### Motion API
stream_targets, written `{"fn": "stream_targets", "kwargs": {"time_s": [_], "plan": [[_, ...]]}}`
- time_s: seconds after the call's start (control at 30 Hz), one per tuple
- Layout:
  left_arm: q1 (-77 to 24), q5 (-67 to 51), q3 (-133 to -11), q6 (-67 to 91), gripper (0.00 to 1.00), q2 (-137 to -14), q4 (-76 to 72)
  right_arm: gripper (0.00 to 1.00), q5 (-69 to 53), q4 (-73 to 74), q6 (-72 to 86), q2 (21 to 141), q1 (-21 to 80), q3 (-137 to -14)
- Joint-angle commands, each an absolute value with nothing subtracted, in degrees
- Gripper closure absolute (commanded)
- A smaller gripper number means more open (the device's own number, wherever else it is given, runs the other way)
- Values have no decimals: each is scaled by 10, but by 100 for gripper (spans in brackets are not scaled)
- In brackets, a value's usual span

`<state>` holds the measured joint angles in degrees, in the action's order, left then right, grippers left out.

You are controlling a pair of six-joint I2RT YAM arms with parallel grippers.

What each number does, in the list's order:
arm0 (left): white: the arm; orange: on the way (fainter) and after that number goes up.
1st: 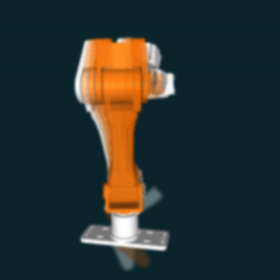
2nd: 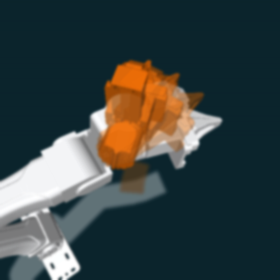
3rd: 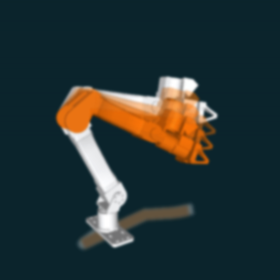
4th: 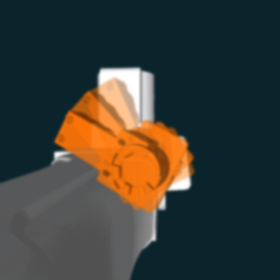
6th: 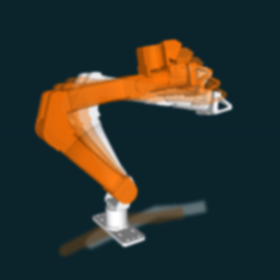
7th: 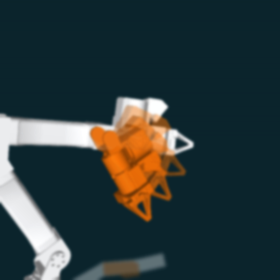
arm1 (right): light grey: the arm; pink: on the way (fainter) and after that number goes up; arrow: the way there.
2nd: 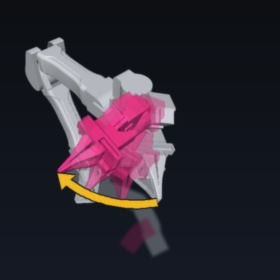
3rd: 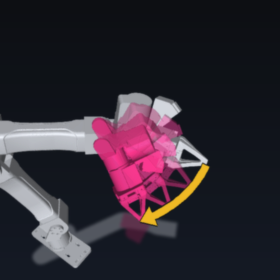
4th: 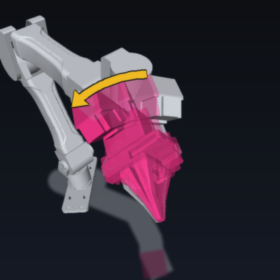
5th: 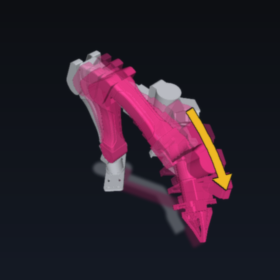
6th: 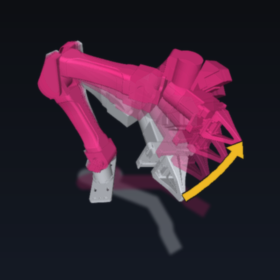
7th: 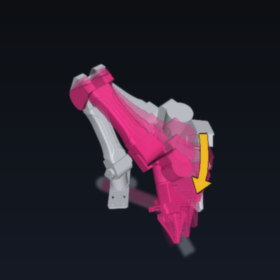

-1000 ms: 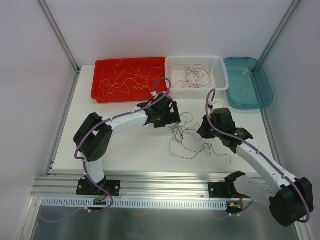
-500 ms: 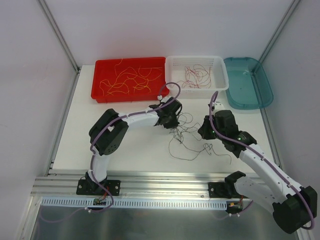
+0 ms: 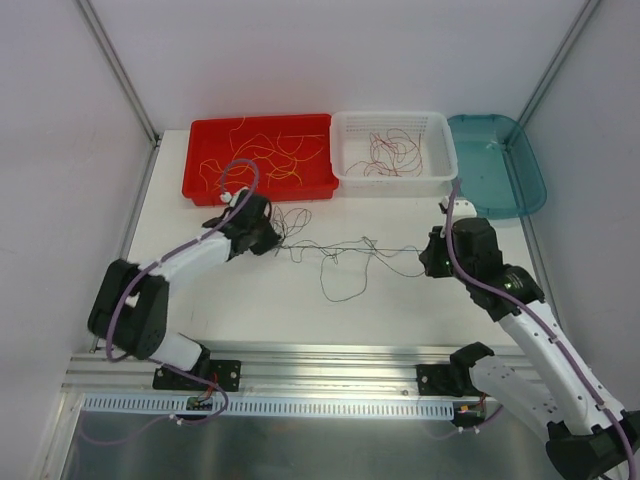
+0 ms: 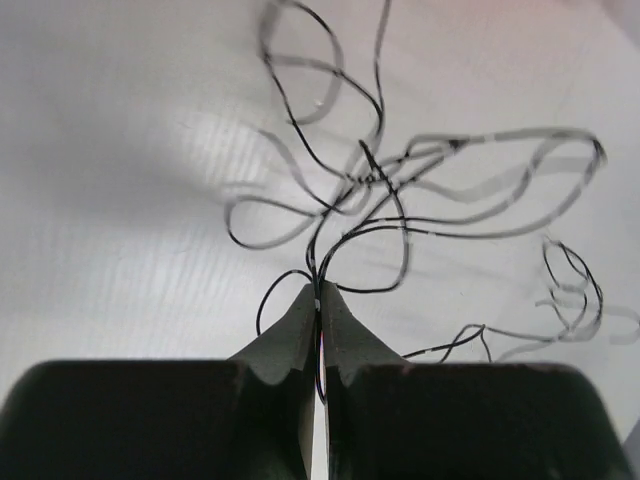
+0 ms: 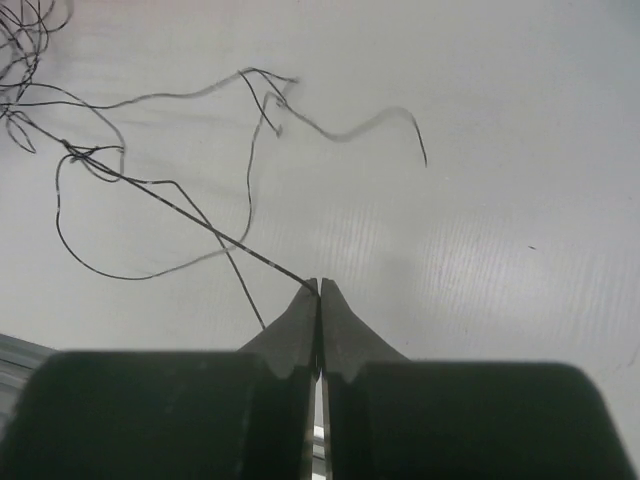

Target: Untangle the cables

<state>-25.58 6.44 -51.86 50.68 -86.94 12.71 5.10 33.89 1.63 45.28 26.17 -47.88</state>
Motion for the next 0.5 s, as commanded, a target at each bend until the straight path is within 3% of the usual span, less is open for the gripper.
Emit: {"fn": "stream_targets", "kwargs": {"time_s": [0.0,0.27,0.47], "plan": [[-170,149,-441,445,100,-776,177,99,153,415,-25,410,218,-554],[-23,158,-380,398,100,-636,207,99,218,472,-54,381,201,-685],[-21,185,-395,381,100,-583,229,99,224,477,-62,399,201,-768]]}}
